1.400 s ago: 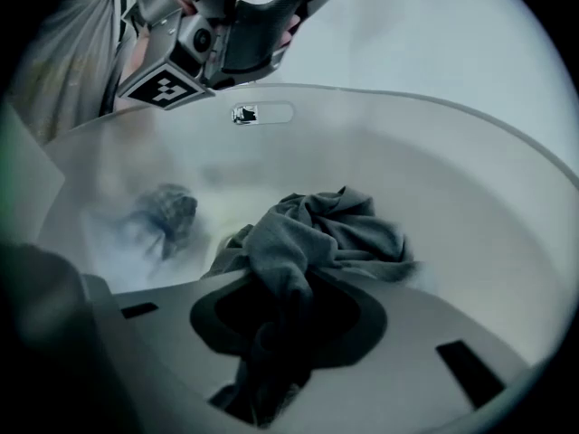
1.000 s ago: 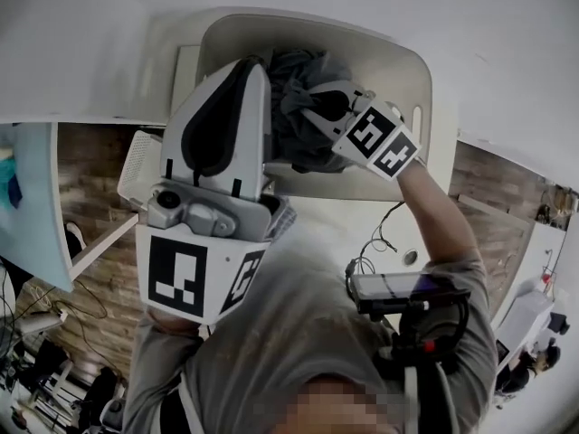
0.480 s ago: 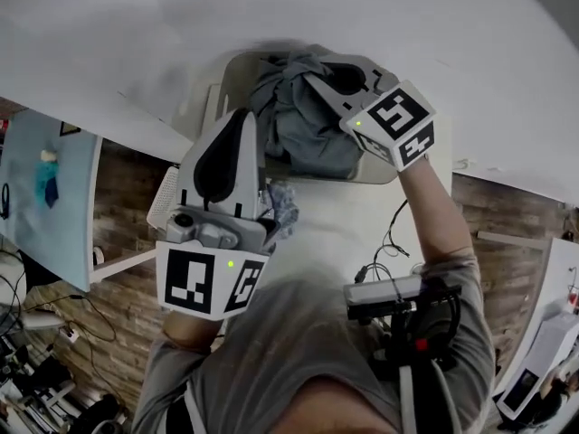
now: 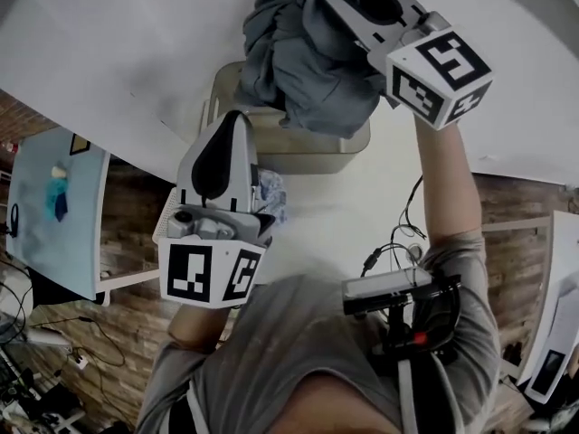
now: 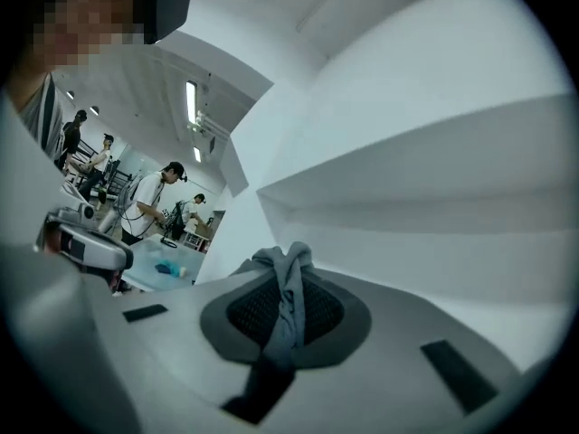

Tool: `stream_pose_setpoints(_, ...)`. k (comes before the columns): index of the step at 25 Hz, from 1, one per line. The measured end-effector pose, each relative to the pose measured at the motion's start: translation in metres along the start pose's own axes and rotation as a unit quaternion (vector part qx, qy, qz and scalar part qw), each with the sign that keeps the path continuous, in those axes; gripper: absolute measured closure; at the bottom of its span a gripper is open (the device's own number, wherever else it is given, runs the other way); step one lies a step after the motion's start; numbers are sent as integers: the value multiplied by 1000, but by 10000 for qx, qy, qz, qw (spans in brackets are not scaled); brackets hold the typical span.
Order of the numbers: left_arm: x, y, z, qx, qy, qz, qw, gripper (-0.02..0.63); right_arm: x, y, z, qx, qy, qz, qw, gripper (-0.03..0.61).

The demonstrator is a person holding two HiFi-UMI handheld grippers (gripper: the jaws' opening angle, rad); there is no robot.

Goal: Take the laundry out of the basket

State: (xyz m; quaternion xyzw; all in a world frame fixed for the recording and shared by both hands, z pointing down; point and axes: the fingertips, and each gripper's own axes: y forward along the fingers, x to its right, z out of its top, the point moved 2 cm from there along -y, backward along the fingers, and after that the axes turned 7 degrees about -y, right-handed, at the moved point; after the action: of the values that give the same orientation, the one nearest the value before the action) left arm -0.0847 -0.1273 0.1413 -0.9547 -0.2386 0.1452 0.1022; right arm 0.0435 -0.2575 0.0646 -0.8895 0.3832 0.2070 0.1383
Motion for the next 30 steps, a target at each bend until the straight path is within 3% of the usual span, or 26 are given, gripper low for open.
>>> stream_pose_setpoints(7, -3, -9, 1, 66, -102, -191, 9997, 604, 5, -36, 41, 177, -196, -375, 9989, 552)
stream_pose_setpoints(15, 84, -14, -8, -12, -124, -745, 9971, 604, 1, -173, 58, 174, -266, -866, 9957, 552)
stream_pose_setpoints(23, 99, -9, -20, -106, -156, -933, 9955, 604, -26, -229, 21, -129, -198, -1192, 9926, 551)
stream_pose_setpoints(30, 114, -14, -26, -230, -52, -962, 9951, 604, -57, -265, -38, -440, 344, -1351, 9893, 551)
